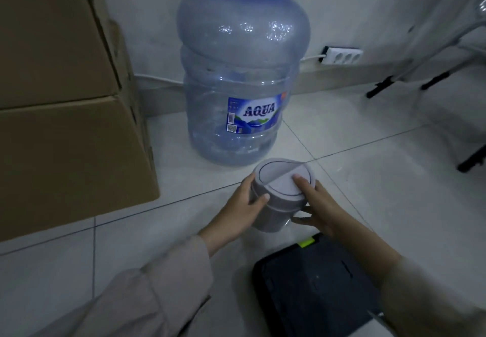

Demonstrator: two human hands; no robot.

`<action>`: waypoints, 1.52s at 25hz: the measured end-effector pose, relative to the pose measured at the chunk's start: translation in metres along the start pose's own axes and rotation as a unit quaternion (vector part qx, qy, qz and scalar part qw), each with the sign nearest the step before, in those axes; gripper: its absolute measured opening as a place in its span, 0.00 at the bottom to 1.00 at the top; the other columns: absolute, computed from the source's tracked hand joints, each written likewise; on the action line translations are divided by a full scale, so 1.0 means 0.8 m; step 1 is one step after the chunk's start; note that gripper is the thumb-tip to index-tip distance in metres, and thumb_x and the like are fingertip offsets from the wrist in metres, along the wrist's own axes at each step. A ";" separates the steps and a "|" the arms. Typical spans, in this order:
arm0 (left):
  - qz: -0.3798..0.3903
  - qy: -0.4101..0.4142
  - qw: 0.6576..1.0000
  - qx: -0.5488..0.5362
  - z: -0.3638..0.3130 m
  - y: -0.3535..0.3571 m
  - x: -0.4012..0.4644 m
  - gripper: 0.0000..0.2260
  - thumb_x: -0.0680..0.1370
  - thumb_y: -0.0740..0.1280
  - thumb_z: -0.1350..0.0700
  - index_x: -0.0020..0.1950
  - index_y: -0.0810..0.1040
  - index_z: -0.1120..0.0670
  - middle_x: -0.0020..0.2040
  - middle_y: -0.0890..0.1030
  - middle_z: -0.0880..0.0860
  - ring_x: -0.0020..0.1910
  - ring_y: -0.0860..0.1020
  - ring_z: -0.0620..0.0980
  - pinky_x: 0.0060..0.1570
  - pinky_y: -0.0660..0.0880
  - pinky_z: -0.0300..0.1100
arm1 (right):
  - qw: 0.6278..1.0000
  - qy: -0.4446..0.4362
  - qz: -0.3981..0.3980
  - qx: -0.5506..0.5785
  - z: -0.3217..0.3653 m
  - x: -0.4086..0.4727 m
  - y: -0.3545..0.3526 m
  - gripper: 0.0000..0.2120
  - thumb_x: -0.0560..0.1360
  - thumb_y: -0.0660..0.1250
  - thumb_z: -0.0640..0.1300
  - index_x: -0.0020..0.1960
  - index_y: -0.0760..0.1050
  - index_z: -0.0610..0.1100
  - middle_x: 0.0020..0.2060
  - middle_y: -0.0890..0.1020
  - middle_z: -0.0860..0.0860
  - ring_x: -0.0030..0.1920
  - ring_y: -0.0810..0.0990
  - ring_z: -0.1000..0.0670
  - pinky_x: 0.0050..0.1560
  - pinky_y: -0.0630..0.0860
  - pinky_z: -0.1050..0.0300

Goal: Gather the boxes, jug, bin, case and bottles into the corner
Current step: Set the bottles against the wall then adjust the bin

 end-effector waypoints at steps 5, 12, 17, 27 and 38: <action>-0.111 0.029 0.993 -0.034 0.015 -0.052 -0.037 0.24 0.78 0.62 0.56 0.72 0.59 0.49 0.71 0.67 0.48 0.68 0.70 0.49 0.69 0.65 0.45 | 0.998 -0.022 0.064 -0.008 0.005 -0.002 0.070 0.24 0.73 0.64 0.56 0.66 0.64 0.51 0.64 0.73 0.50 0.61 0.75 0.44 0.46 0.80 0.50; -0.376 -0.021 0.926 -0.038 0.077 -0.168 -0.177 0.27 0.72 0.60 0.37 0.69 0.54 0.36 0.71 0.61 0.40 0.73 0.59 0.45 0.72 0.61 0.52 | 0.964 -0.035 0.257 -0.057 -0.002 -0.052 0.266 0.21 0.75 0.63 0.52 0.66 0.64 0.50 0.62 0.72 0.51 0.59 0.75 0.48 0.49 0.81 0.53; -0.521 -0.067 0.850 -0.026 0.103 -0.252 -0.290 0.29 0.71 0.59 0.36 0.71 0.57 0.40 0.73 0.63 0.46 0.73 0.61 0.49 0.71 0.61 0.55 | 0.918 -0.021 0.391 -0.066 -0.026 -0.112 0.416 0.21 0.76 0.63 0.50 0.66 0.64 0.49 0.61 0.74 0.53 0.60 0.75 0.48 0.47 0.80 0.57; -0.537 -0.064 0.837 -0.086 0.153 -0.307 -0.411 0.25 0.73 0.63 0.47 0.66 0.57 0.36 0.66 0.65 0.37 0.65 0.66 0.40 0.60 0.71 0.31 | 0.878 -0.007 0.473 -0.077 -0.088 -0.168 0.542 0.17 0.76 0.63 0.47 0.63 0.64 0.51 0.53 0.74 0.56 0.59 0.76 0.48 0.42 0.80 0.61; -0.577 -0.051 0.815 -0.031 0.153 -0.356 -0.354 0.26 0.77 0.63 0.62 0.72 0.56 0.56 0.65 0.65 0.47 0.65 0.67 0.48 0.60 0.68 0.32 | 0.881 -0.039 0.467 -0.070 -0.067 -0.141 0.567 0.18 0.78 0.59 0.45 0.68 0.62 0.48 0.62 0.72 0.50 0.61 0.72 0.51 0.60 0.71 0.55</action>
Point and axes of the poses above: each hand's wrist, its own x-axis towards the middle knuckle, its own y-axis out of the palm, z = x × y, the point moved 3 cm from there along x, towards the middle knuckle
